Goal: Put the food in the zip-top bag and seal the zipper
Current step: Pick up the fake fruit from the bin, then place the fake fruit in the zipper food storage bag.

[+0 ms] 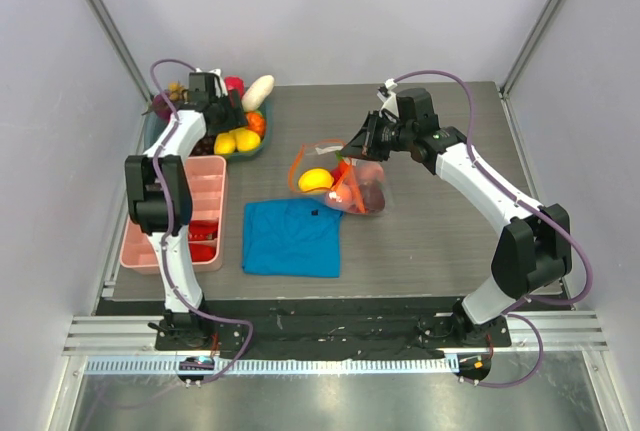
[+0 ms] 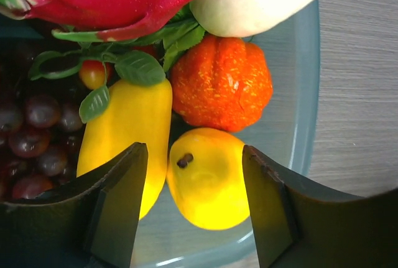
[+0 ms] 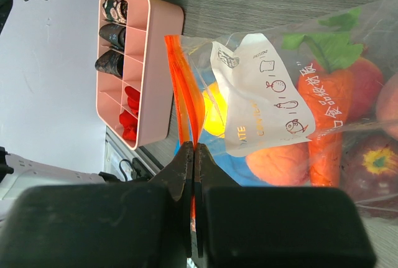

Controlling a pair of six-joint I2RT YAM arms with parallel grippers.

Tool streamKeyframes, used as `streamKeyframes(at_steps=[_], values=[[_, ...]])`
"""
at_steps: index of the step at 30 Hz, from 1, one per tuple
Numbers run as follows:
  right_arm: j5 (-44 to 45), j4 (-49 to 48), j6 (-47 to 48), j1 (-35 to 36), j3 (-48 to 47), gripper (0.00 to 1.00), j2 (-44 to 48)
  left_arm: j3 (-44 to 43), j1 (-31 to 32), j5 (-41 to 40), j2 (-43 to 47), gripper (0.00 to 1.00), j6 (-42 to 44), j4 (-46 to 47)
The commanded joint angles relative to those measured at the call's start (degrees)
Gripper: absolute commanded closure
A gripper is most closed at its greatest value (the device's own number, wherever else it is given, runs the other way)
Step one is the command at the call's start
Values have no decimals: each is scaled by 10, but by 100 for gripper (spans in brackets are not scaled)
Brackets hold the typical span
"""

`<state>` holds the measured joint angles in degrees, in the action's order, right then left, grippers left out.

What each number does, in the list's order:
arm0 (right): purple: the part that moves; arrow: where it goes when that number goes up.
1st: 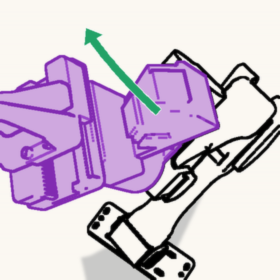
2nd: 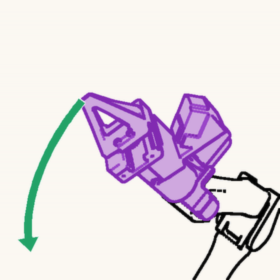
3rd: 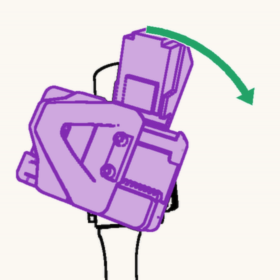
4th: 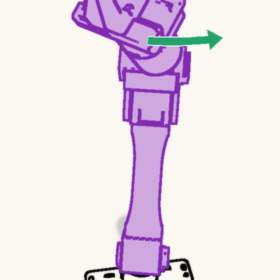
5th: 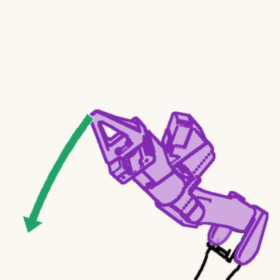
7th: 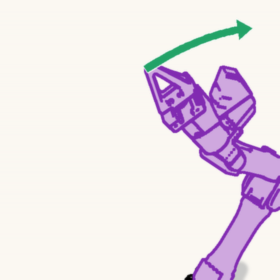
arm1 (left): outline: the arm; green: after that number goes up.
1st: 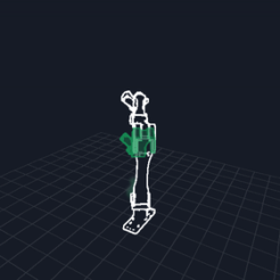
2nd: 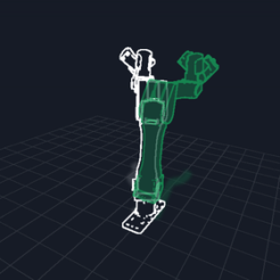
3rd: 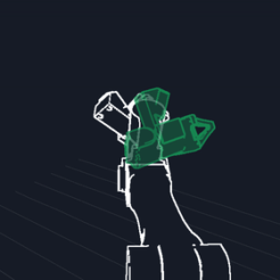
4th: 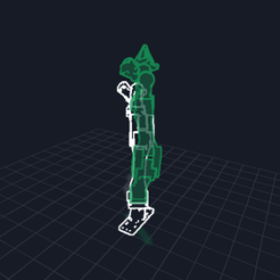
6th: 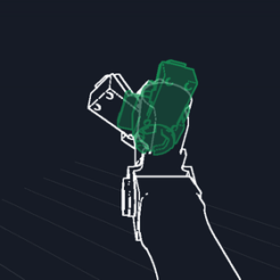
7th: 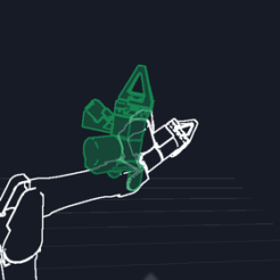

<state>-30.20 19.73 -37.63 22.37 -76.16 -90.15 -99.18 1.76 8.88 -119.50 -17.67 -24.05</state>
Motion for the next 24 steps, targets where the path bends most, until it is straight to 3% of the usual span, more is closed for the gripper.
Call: streamKeyframes(at_steps=[1, 4, 5, 11, 17, 21, 24], values=[[-7, -27, 1, -3, -7, 99, 9, -29, 0, -9, -5, 37, 3, 32], [-7, -26, 1, -2, -5, 99, 7, -23, 0, 10, 5, 52, -1, 32], [-6, -25, 1, -3, -5, 99, 7, -23, 1, 16, 10, 65, -3, 30], [-6, -26, 4, -3, -2, 99, 7, 4, 0, 54, 87, 87, -19, 25], [-5, -26, 4, -3, 0, 99, 4, 15, 2, 97, 188, 100, -24, 8], [-6, -26, 1, -3, -4, 99, -2, 48, 25, 162, 251, 100, -36, -11], [-9, -27, -3, -3, -4, 99, -5, 108, 80, 168, 313, 99, -40, -3]])
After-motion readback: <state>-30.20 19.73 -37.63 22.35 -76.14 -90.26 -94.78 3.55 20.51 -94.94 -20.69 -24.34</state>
